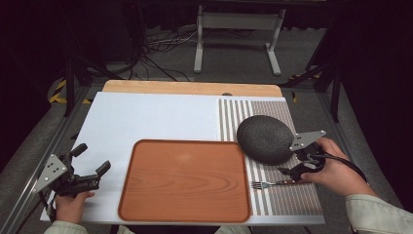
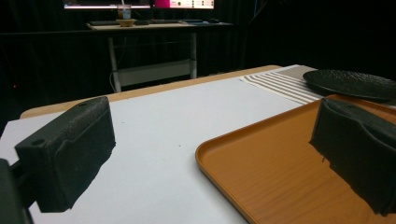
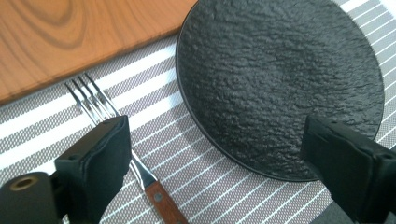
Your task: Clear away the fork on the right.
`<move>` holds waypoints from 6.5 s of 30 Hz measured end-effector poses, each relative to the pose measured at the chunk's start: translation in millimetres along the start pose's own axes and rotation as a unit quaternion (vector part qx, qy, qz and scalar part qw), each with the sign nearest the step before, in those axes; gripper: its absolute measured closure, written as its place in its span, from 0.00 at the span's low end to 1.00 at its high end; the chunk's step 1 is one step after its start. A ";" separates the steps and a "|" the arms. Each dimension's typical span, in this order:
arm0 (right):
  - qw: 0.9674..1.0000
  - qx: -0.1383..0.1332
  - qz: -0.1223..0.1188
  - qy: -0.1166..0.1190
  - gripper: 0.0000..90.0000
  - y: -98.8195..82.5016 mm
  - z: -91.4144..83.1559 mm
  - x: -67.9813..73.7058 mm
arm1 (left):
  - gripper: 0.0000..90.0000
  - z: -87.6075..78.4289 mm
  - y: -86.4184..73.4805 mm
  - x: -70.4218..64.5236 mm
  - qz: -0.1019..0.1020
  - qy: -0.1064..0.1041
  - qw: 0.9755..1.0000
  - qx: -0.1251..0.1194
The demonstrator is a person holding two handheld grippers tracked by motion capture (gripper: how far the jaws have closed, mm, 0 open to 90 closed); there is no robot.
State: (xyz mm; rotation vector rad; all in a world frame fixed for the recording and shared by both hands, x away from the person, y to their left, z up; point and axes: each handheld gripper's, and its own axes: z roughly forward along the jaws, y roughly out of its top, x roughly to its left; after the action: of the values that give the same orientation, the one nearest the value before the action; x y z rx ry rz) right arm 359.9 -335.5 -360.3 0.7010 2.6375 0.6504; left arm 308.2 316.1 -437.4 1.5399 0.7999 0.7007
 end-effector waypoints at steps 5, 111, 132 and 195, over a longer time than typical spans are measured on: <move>1.000 0.020 -0.010 0.011 0.13 1.0 1.2 -0.7 | 0.01 -0.2 0.2 0.3 0.001 0.000 1.000 0.000; 0.950 0.192 -0.222 0.105 0.87 38.0 3.8 11.7 | 0.01 -0.8 -0.2 1.4 -0.007 -0.003 1.000 -0.003; 0.980 0.104 -0.148 0.086 0.87 78.1 -0.9 25.0 | 0.01 -1.6 0.6 1.6 -0.006 -0.003 1.000 -0.005; 0.963 0.115 0.217 0.114 0.87 149.5 48.3 89.0 | 0.01 -3.1 1.5 3.2 -0.006 -0.003 1.000 -0.009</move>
State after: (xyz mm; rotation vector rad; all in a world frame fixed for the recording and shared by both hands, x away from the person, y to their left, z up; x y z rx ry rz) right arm 364.0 -155.8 -342.7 1.3750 2.8193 0.5658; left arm 307.7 320.4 -435.7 1.5191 0.7956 0.6939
